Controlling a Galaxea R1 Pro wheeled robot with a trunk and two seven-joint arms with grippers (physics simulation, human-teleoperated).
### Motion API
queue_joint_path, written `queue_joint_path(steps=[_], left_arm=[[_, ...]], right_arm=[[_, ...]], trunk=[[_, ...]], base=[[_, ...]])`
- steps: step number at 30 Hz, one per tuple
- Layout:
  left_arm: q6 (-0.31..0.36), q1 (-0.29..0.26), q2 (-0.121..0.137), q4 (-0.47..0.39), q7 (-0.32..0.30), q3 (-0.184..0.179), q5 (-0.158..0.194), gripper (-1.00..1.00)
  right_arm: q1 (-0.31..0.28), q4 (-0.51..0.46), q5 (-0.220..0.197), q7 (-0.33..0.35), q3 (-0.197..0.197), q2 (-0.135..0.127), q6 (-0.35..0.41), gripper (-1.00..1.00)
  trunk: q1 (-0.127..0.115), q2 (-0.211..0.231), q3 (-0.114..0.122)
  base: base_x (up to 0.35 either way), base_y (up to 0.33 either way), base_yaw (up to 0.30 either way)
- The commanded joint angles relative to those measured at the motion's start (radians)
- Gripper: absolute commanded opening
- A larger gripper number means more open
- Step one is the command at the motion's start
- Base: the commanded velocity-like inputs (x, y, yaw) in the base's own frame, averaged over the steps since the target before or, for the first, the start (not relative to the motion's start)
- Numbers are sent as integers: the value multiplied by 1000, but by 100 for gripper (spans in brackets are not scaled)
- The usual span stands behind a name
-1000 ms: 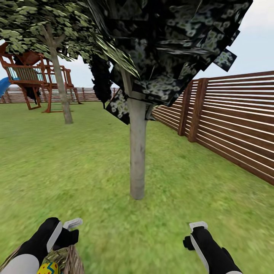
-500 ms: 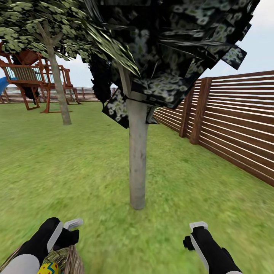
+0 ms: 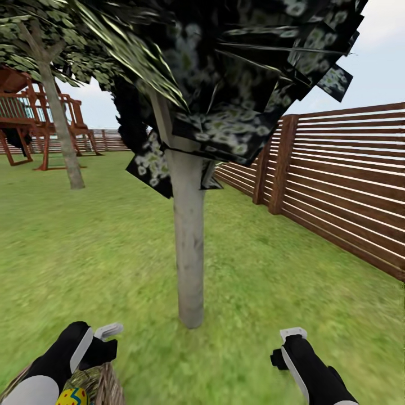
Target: Take the three Easter eggs out of the wicker basket on the lawn in the garden, then place them on the lawn next to a single tree (choose any tree) so that all three eggs are next to the same tree and none are left in the basket.
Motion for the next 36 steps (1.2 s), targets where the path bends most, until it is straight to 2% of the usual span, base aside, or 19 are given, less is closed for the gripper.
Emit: queue_joint_path(steps=[1, 9, 16, 36], left_arm=[[5, 0, 0, -1, -3, 2, -11, -100], [5, 0, 0, -1, -3, 2, -11, -100], [6, 0, 0, -2, -2, 1, -11, -100], [6, 0, 0, -1, -2, 3, -8, -100]], right_arm=[[-1, -1, 0, -3, 5, -2, 6, 100], [-1, -1, -3, -2, 3, -6, 6, 100], [-1, -1, -4, -2, 3, -6, 6, 100], [-1, -1, -3, -2, 3, -6, 6, 100]], trunk=[[0, 0, -1], [0, 0, -1], [0, 0, -1], [77, -140, -64]], base=[[348, 0, -151], [342, 0, -23], [33, 0, 0], [0, 0, 0]])
